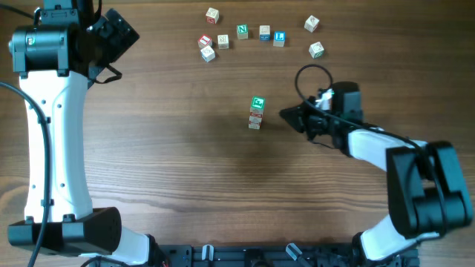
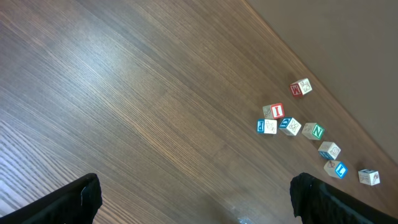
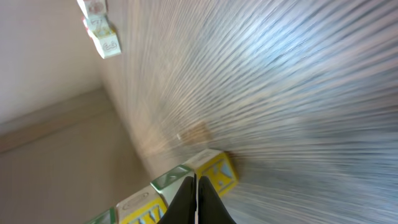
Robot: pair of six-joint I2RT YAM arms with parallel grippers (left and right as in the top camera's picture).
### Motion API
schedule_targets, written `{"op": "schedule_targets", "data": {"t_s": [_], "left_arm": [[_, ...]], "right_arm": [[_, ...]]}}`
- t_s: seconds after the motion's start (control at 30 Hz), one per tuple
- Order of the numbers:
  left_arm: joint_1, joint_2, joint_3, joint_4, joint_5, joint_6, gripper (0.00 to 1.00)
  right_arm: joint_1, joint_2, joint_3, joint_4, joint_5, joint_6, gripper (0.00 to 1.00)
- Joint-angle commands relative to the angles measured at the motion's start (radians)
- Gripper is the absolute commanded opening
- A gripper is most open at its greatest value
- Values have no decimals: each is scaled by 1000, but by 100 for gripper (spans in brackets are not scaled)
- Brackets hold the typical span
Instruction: Form a tower
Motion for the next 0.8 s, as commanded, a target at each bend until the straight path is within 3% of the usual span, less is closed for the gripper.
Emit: {"op": "schedule_targets", "data": {"t_s": [0.0,0.03,0.07,0.1,0.13,0.2,0.37,0.43,0.53,0.67,0.77], "left_arm": [[5,-2,0,3,-10,8,100],[5,-2,0,3,-9,8,100],[5,-2,0,3,-9,8,100],[5,-2,0,3,-9,8,100],[5,-2,0,3,-9,8,100],[5,-2,0,3,-10,8,100],[5,-2,0,3,-9,8,100],[5,-2,0,3,-9,8,100],[5,-2,0,3,-9,8,100],[5,-2,0,3,-9,8,100],[5,-2,0,3,-9,8,100]], "right_arm": [[-57,-223,8,-113,37,-219,5],[-74,-340,18,-214,85,-304,6],[-81,-456,40,-316,134,-407,24],[-81,-574,71,-422,181,-519,53],[-81,-673,103,-512,217,-586,96],[-81,-866,160,-665,253,-684,100],[-81,-1299,164,-803,308,-924,100],[-81,-1504,164,-871,513,-1026,100],[-81,-1711,153,-971,650,-1069,100],[-81,-1746,-6,-786,674,-1159,100],[-93,-1759,-267,-440,625,-1100,100]]}}
